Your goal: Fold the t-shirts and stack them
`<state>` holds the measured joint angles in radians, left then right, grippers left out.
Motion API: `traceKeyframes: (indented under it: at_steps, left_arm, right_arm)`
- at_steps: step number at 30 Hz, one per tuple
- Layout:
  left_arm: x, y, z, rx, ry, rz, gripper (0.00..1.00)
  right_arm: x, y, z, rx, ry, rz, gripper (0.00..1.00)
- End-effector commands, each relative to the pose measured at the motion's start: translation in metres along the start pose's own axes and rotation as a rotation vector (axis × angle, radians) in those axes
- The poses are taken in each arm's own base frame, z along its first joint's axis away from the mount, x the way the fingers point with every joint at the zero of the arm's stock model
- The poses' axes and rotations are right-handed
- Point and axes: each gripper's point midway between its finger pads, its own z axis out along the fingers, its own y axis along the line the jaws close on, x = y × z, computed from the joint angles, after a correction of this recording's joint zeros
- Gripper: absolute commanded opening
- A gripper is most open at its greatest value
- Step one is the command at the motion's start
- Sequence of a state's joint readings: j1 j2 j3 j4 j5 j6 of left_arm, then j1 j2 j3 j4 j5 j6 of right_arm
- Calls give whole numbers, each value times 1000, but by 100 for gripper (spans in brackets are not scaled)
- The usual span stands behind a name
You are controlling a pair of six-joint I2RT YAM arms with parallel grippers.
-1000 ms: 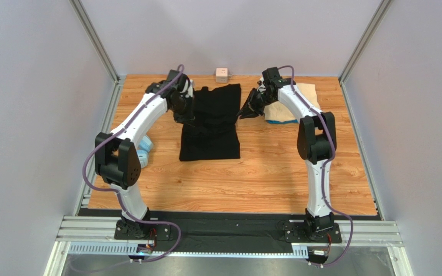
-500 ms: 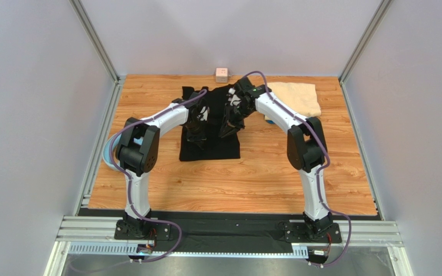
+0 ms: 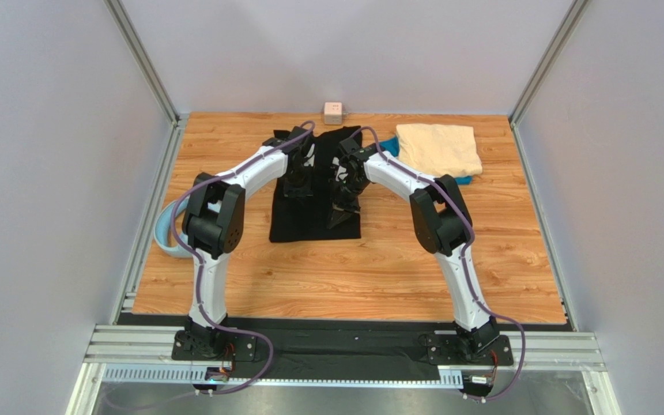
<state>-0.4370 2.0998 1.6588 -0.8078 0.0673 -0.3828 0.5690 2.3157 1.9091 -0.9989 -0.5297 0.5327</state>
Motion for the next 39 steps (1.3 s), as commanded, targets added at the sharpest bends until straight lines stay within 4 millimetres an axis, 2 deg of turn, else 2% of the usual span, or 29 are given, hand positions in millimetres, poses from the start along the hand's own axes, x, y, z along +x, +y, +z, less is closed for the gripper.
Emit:
traceKeyframes:
  at_steps: [1,5,11,16,23,28,32,34,37,38,39]
  left_arm:
    - [-24,4,5,-49,-51,-5,1]
    - [-39,11,11,-90,-67,-31,1]
    - [-59,26,1,-104,-115,-110,1]
    - [-70,49,-6,-122,-135,-154,1]
    - [-86,63,-10,-100,-155,-165,1]
    - [-93,60,-8,-79,-164,-132,2]
    - [-87,56,7,-49,-125,-131,2]
    - [-82,57,8,-53,-110,-137,2]
    - [-78,57,-17,-55,-142,-134,2]
    - [-75,57,-24,-57,-147,-128,2]
    - [-64,60,-25,-64,-130,-121,2]
  right_arm:
    - [5,-21,13,81,9,5,0]
    - [6,-34,25,153,-21,4,0]
    - [21,-49,49,205,30,13,0]
    - [29,-58,55,229,56,3,0]
    - [45,-73,62,253,109,17,0]
    - [58,-78,57,252,128,23,0]
    - [74,-83,52,253,153,24,0]
    - [86,-88,50,255,186,35,0]
    - [90,-79,31,236,159,5,0]
    - [89,-69,16,226,131,-16,0]
    - [89,-64,6,223,116,-30,0]
